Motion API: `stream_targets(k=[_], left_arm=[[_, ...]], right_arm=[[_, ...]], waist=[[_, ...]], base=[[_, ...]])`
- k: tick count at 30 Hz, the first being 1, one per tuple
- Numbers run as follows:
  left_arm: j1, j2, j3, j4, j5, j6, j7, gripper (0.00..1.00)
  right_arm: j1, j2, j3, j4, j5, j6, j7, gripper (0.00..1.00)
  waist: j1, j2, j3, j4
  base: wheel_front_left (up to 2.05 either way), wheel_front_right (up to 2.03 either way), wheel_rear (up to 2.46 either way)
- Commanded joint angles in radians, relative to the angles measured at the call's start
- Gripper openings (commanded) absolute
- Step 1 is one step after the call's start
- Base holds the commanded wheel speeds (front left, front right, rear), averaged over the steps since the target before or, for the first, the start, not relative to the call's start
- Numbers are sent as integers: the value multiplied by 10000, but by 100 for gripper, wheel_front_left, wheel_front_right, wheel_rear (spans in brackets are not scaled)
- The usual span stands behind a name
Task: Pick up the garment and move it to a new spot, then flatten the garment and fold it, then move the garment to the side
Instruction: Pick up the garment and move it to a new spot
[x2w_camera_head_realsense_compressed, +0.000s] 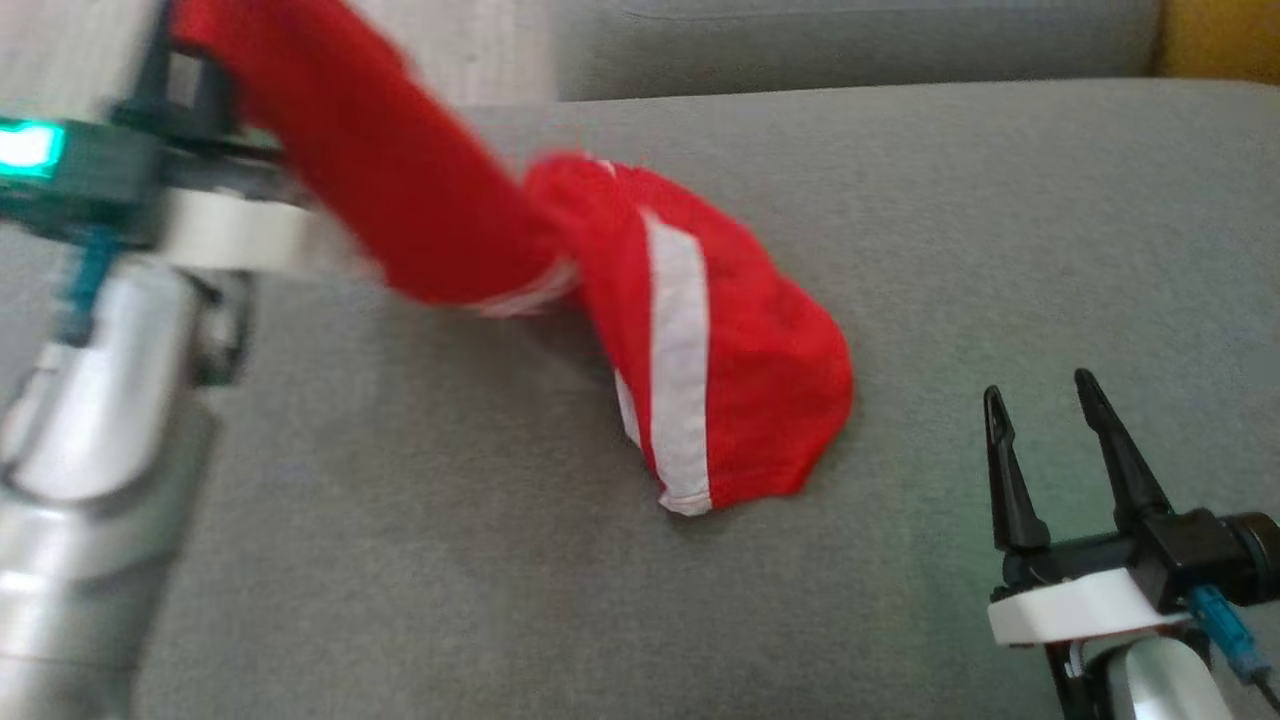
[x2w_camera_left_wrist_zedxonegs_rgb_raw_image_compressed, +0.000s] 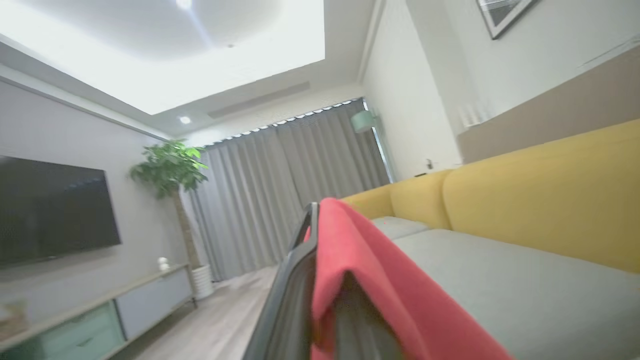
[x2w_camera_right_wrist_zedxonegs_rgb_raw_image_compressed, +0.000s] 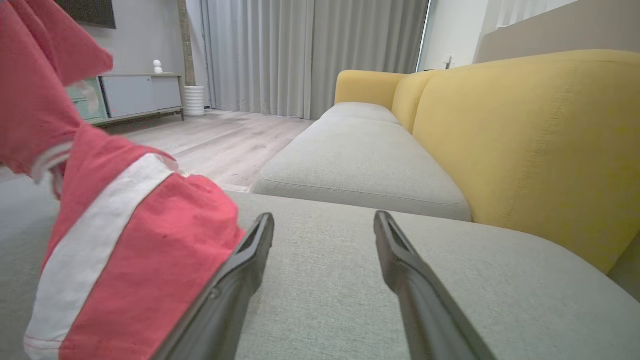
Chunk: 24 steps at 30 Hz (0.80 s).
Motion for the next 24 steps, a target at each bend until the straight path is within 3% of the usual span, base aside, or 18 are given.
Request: stream_targets(k=[1, 10, 15, 21, 22, 24], left_arm=[[-616, 720, 647, -423, 72, 94, 1, 0], [-566, 2623, 2103, -248, -289, 308, 387, 0], [766, 2213, 2392, 517, -994, 451, 449, 0], [2156, 990, 2406, 2041, -2032, 43, 238, 0], [2276, 826, 2439, 2273, -2140, 3, 175, 4], [2433, 592, 2441, 2648, -2187, -40, 71, 100]], right_arm=[[-106, -36, 221, -339, 47, 35, 4, 100], [-123, -158, 181, -449, -67, 35, 4, 100], [-244, -348, 227, -490, -73, 35, 4, 100], [-307, -566, 301, -516, -61, 35, 4, 100], [-309, -585, 307, -514, -62, 35, 4, 100], [-311, -621, 313, -478, -56, 35, 4, 100]], waist=[[1, 0, -46, 350], [1, 0, 427, 1478], [1, 0, 712, 1851], [1, 0, 924, 2056], [1, 0, 927, 2065], [1, 0, 887, 2070]], base=[[0, 0, 0], [0, 0, 0], [0, 0, 0], [0, 0, 0], [0, 0, 0], [0, 0, 0]])
